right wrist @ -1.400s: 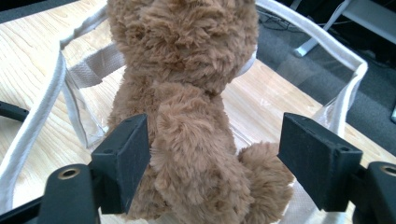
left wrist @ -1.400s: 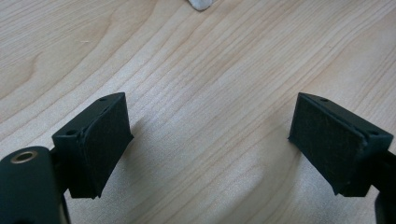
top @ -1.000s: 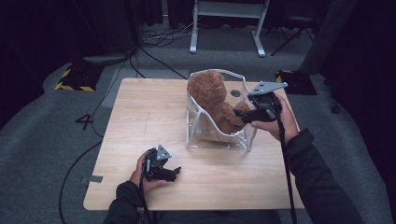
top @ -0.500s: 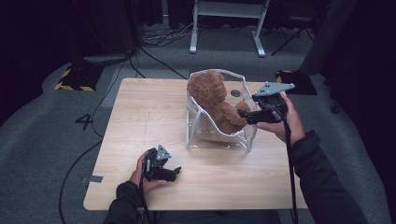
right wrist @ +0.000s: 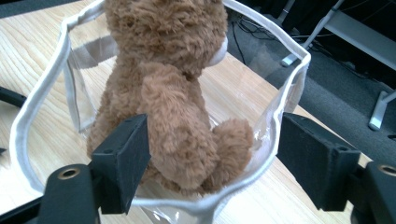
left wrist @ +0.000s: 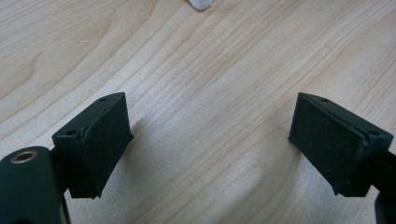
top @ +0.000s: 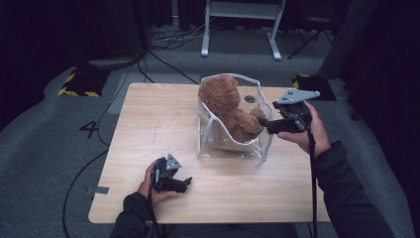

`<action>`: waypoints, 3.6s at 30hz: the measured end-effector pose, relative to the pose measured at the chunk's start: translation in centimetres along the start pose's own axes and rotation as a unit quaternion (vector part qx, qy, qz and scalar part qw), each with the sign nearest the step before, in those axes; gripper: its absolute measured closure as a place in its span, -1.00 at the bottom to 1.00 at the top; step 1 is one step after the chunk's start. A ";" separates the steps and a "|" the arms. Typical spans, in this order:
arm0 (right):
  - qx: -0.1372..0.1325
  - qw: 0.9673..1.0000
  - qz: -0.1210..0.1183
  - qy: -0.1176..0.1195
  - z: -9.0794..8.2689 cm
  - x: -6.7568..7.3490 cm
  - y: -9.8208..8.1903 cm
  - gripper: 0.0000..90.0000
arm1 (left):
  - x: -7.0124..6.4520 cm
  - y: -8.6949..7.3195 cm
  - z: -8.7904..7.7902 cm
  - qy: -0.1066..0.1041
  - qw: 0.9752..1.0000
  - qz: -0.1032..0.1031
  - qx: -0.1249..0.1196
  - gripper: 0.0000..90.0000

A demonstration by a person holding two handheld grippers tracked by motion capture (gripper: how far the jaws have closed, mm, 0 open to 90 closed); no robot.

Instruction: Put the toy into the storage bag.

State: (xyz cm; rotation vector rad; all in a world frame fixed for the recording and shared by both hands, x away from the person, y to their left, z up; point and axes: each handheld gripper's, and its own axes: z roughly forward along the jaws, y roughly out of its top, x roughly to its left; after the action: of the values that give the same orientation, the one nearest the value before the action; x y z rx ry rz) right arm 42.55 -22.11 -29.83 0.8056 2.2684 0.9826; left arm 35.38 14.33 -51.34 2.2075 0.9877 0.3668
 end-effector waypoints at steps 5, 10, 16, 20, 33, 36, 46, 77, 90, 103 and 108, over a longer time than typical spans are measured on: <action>-0.003 1.000 0.003 -0.002 -0.6 -0.3 -0.4 -0.45 | 0.0 0.0 0.0 0.000 1.000 0.000 0.000 -0.72; -0.006 1.000 0.008 -0.006 -1.0 -0.7 -0.7 -0.47 | 0.0 0.0 0.0 0.000 1.000 0.000 0.000 -0.72; -0.009 1.000 0.004 -0.010 -1.7 -0.7 -0.9 -0.48 | 0.0 0.0 0.0 0.000 1.000 0.000 0.000 -0.72; -0.010 1.000 0.002 -0.009 -2.2 -0.9 -1.2 -0.48 | 0.0 0.0 0.0 0.000 1.000 0.000 0.000 -0.72; -0.008 1.000 -0.004 -0.013 -3.3 -1.1 -2.0 -0.48 | 0.0 0.0 0.0 0.000 1.000 -0.001 0.000 -0.72; -0.008 1.000 -0.004 -0.014 -3.4 -1.1 -2.3 -0.48 | 0.0 0.0 0.0 0.000 1.000 0.000 0.000 -0.72; -0.011 1.000 -0.013 -0.018 -3.8 -0.7 -3.1 -0.46 | 0.0 0.0 0.0 0.000 1.000 0.000 0.000 -0.72; 0.026 0.999 -0.017 -0.006 -2.0 -0.3 -7.0 -0.46 | 0.0 0.0 0.0 0.000 1.000 -0.001 0.000 -0.72; 0.047 0.999 -0.021 -0.001 -0.8 0.3 -8.7 -0.46 | 0.0 0.0 0.0 0.000 1.000 -0.001 0.000 -0.72; 0.063 0.998 -0.018 0.005 0.3 0.7 -10.9 -0.45 | 0.0 0.0 0.0 0.000 1.000 0.000 0.000 -0.72; 0.070 0.997 -0.020 0.010 0.7 0.7 -11.8 -0.45 | 0.0 0.0 0.0 0.000 1.000 0.000 0.000 -0.72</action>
State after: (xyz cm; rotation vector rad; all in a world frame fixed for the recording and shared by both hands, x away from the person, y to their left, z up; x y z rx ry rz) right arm 38.88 -27.84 -39.50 0.8083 2.3817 0.8237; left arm 35.37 14.32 -51.34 2.2064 0.9886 0.3671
